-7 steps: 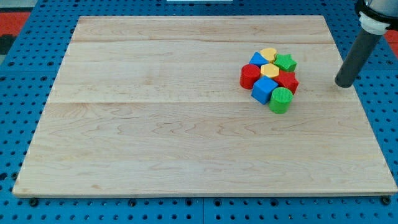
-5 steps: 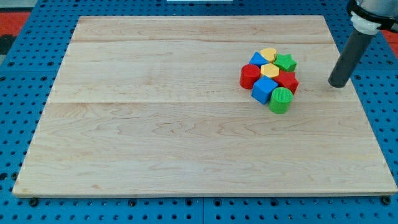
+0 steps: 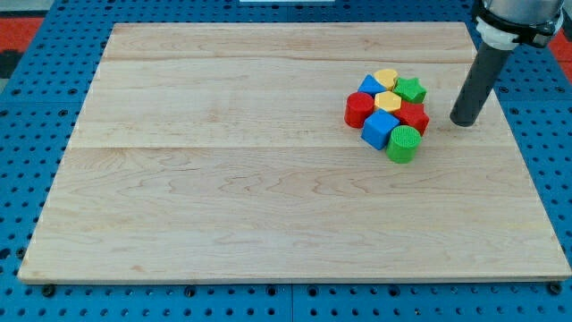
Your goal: Push the red star into the yellow hexagon
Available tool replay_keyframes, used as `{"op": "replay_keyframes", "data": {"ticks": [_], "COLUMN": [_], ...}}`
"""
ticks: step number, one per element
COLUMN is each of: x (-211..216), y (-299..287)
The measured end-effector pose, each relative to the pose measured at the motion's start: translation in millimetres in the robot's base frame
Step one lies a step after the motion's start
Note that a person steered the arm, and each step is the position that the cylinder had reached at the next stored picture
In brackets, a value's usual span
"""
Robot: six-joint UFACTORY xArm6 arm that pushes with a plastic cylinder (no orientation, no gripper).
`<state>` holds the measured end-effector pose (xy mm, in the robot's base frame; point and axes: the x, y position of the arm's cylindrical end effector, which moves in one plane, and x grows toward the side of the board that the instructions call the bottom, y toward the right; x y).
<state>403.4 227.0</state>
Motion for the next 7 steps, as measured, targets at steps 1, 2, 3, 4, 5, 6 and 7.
{"op": "replay_keyframes", "data": {"ticks": [1, 2, 3, 4, 5, 6, 7], "x": [0, 0, 0, 0, 0, 0, 0], "y": [-18, -35, -58, -74, -84, -134, -170]}}
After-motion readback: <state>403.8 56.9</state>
